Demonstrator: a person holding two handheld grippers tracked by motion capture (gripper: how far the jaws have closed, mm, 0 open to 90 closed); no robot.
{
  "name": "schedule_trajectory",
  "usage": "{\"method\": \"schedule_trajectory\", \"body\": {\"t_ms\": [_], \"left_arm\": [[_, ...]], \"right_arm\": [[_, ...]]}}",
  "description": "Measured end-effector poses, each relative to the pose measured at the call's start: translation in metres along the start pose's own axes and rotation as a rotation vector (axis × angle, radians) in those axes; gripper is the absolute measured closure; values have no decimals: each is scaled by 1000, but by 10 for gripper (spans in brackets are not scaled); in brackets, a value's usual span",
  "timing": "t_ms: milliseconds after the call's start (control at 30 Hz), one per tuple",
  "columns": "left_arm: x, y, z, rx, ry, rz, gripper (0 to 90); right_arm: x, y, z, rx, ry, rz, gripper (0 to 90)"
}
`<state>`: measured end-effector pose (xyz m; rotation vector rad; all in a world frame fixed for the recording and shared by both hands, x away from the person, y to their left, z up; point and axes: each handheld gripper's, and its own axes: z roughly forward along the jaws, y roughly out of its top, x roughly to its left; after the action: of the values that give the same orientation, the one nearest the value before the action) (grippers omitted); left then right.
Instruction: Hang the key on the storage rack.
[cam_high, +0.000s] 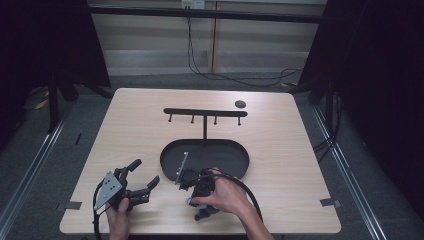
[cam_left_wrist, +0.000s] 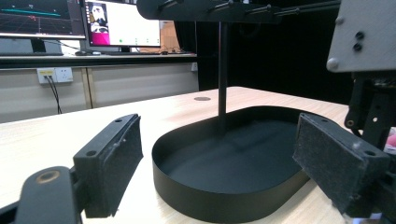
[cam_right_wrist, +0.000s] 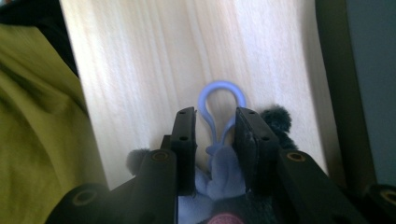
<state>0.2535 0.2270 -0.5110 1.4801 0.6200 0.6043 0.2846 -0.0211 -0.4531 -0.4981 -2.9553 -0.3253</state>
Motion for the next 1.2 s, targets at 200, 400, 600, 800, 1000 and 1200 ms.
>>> {"method": "schedule_trajectory", "body": {"t_ms": [200,400,600,800,1000,1200], "left_arm": [[0,0,0,0,-1,-1,153],[0,0,0,2,-3,3,153],[0,0,0,3,-3,3,153],[0,0,0,2,-3,3,153],[0,0,0,2,-4,4,153],[0,0,0,3,-5,4,153]], "right_arm": [[-5,3,2,58,-24,-16,659],[-10,4,9,87,0,-25,672],[-10,4,10,106,10,-32,713],[-5,8,9,123,-9,-90,742],[1,11,10,139,-21,-148,755],[1,7,2,130,-34,-146,854]]}}
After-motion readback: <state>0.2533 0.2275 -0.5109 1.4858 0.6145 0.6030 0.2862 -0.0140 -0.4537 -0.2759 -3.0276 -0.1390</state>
